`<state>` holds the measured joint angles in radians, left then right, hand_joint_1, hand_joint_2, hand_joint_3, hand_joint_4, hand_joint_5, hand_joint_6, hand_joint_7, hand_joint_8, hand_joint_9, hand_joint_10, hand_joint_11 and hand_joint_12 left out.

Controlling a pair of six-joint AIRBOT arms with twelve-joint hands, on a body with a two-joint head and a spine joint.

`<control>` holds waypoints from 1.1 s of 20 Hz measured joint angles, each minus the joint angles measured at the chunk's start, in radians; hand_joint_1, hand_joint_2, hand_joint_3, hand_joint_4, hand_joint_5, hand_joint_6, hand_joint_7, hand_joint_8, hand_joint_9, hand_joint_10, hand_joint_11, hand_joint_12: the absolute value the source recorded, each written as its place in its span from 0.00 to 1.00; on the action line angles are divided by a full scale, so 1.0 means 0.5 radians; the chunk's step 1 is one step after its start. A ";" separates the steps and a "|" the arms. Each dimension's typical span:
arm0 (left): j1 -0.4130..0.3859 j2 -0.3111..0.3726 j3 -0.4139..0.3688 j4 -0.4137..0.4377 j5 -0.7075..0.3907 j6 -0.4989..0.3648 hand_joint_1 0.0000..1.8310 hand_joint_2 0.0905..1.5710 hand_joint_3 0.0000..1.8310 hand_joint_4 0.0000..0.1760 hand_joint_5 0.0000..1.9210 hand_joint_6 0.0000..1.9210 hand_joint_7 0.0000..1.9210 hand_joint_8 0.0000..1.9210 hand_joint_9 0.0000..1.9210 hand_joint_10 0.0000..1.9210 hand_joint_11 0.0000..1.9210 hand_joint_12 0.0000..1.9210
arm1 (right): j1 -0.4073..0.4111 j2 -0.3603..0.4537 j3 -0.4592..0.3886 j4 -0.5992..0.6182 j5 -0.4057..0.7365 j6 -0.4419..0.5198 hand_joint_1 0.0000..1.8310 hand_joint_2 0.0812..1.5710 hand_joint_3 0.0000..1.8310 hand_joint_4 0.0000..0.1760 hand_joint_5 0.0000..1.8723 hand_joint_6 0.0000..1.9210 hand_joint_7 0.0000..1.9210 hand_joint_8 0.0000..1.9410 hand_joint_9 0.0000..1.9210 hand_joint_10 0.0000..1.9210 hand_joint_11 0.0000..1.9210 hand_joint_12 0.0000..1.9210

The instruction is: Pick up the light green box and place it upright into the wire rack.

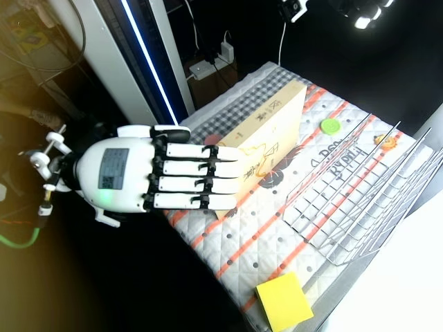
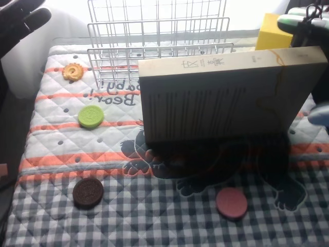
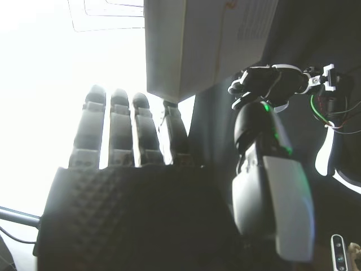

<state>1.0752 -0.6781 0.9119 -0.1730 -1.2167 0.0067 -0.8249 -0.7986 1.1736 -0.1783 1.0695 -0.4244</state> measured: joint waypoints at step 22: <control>0.002 -0.097 0.054 0.034 0.115 -0.001 0.22 0.73 0.00 0.87 0.21 0.00 0.19 0.00 0.18 0.00 0.02 0.30 | 0.459 -0.436 0.421 -0.416 -0.372 0.010 0.50 0.50 0.00 0.02 0.14 0.00 0.30 0.01 0.35 0.02 0.21 0.43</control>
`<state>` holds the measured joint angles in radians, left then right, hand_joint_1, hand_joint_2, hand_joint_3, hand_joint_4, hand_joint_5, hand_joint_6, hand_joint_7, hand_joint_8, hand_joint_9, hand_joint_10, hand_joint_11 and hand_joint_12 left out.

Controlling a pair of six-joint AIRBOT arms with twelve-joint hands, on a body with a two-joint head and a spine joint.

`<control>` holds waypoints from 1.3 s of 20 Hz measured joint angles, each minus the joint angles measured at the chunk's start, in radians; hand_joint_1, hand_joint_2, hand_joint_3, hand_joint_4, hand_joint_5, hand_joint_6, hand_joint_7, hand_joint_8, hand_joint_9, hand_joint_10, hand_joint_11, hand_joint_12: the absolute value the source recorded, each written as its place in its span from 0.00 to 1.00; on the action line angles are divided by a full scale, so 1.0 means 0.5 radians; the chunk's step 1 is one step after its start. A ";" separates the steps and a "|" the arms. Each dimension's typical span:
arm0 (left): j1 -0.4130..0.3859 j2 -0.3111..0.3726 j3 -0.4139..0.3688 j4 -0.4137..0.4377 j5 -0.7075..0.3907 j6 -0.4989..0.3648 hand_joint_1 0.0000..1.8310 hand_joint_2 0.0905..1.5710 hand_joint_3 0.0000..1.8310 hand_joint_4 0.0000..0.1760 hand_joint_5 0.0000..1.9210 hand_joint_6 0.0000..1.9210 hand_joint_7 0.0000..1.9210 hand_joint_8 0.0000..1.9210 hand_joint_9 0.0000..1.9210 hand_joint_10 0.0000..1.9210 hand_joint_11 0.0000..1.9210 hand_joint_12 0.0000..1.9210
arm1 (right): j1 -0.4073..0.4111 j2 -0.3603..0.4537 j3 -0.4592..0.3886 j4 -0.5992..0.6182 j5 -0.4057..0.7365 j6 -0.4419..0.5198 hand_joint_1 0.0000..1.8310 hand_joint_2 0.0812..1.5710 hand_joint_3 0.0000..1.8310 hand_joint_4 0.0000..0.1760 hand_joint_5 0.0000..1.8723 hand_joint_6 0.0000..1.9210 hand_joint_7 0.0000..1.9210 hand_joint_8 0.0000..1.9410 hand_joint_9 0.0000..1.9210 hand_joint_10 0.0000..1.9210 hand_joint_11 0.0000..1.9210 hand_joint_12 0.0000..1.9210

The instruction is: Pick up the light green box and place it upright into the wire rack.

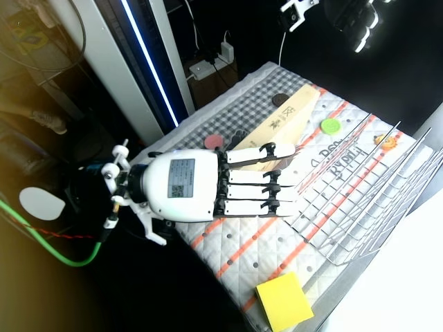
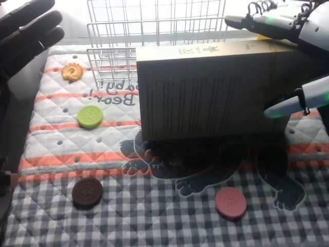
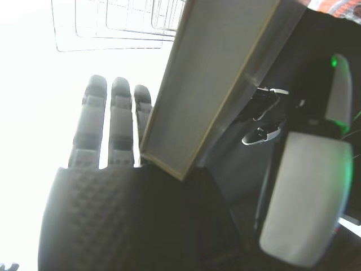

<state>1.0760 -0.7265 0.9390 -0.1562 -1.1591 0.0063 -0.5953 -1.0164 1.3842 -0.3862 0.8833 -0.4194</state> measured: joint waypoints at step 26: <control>0.032 0.017 -0.031 -0.054 -0.063 -0.001 0.19 0.75 0.00 0.85 0.21 0.00 0.20 0.00 0.19 0.00 0.06 0.28 | 0.239 0.054 -0.136 0.047 0.290 -0.006 0.63 0.71 0.00 0.00 0.51 0.53 0.73 0.00 0.80 0.00 0.68 0.29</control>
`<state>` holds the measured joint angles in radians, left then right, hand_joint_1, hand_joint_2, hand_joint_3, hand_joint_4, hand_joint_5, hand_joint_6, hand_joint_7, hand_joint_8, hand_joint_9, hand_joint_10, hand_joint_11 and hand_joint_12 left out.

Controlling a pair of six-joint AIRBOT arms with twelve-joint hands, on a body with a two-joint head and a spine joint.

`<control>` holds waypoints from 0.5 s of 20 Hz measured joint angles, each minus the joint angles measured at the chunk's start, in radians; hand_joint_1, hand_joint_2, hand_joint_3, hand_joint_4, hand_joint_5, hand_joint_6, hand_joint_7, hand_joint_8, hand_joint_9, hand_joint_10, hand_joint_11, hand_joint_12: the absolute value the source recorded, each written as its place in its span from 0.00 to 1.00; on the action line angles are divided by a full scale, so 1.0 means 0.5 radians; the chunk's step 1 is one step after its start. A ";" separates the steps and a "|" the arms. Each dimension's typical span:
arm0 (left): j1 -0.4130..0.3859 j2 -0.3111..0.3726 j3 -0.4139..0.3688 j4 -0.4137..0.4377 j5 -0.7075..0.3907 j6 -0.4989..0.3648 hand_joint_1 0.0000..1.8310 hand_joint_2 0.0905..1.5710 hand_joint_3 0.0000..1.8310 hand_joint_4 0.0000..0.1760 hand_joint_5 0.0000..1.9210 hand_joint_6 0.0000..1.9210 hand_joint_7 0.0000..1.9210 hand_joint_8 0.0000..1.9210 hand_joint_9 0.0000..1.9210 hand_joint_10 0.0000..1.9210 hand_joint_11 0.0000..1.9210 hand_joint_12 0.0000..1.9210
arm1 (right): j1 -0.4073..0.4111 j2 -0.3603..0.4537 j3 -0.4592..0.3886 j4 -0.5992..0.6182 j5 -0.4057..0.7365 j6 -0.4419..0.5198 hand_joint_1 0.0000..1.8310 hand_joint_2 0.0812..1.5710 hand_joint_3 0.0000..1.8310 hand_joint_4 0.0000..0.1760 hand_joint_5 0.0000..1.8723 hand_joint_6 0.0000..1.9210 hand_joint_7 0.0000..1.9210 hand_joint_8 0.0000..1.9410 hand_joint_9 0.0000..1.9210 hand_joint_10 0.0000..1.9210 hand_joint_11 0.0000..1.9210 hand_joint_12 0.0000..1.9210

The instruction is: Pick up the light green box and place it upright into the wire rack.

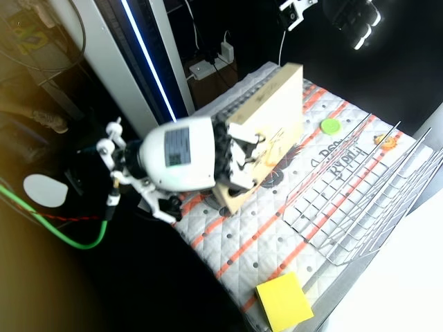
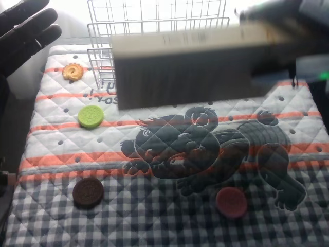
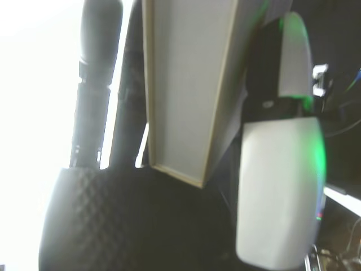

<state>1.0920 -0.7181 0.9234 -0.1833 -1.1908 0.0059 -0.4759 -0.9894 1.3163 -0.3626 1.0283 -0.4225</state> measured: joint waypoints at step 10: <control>-0.001 0.016 -0.006 -0.002 0.018 0.001 0.22 0.73 0.00 0.79 0.22 0.00 0.19 0.00 0.18 0.00 0.05 0.29 | 0.321 -0.105 0.150 -0.154 -0.166 0.001 0.62 0.73 0.00 0.00 0.47 0.59 0.73 0.00 0.82 0.00 0.77 0.12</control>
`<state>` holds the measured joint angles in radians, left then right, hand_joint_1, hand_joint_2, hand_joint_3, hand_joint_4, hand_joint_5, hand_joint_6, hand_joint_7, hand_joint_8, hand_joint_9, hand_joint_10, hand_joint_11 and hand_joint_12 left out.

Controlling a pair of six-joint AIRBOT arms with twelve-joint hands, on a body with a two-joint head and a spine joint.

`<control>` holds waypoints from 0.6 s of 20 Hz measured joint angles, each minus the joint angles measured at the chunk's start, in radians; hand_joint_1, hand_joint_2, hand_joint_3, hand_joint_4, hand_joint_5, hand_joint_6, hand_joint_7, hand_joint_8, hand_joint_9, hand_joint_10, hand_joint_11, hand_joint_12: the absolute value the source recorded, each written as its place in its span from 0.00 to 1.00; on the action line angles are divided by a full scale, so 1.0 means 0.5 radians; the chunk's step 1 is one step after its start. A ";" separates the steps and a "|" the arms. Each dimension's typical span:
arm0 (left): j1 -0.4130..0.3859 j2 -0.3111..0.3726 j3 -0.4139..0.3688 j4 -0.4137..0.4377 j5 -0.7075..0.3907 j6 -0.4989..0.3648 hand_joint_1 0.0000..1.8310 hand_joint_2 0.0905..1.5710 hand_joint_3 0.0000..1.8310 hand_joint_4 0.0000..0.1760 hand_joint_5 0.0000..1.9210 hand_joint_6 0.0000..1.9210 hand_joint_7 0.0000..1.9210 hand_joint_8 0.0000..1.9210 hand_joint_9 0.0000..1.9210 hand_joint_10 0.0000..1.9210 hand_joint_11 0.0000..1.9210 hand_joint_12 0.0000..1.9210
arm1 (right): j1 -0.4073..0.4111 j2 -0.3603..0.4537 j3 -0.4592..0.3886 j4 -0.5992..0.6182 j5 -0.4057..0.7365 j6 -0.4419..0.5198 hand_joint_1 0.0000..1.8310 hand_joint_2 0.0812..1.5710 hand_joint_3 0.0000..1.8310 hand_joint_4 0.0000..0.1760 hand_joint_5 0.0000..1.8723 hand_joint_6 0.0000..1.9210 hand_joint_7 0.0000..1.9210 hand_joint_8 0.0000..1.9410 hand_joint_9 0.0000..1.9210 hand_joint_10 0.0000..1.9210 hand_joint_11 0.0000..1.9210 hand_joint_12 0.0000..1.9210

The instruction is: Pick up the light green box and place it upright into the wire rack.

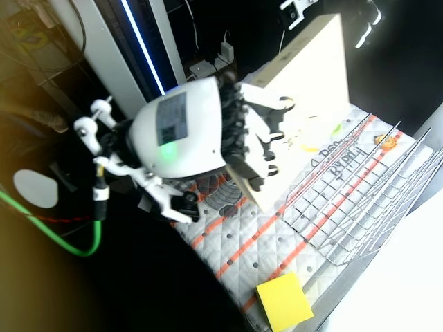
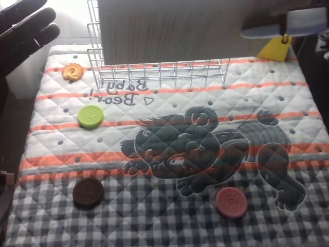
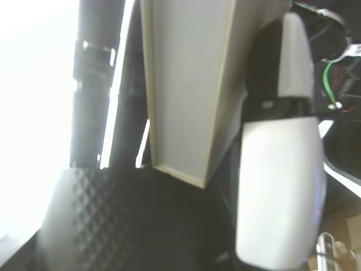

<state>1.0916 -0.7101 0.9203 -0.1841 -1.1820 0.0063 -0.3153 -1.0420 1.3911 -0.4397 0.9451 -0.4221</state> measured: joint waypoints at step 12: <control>-0.012 0.000 0.000 0.011 0.034 0.000 0.25 0.73 0.00 0.79 0.21 0.00 0.18 0.00 0.17 0.00 0.02 0.33 | 0.201 -0.165 0.165 -0.067 -0.231 0.001 0.62 0.72 0.00 0.00 0.48 0.56 0.76 0.00 0.85 0.00 0.74 0.32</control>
<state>1.0855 -0.7101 0.9203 -0.1783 -1.1652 0.0063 -0.2146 -1.1244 1.4734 -0.4732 0.8295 -0.4217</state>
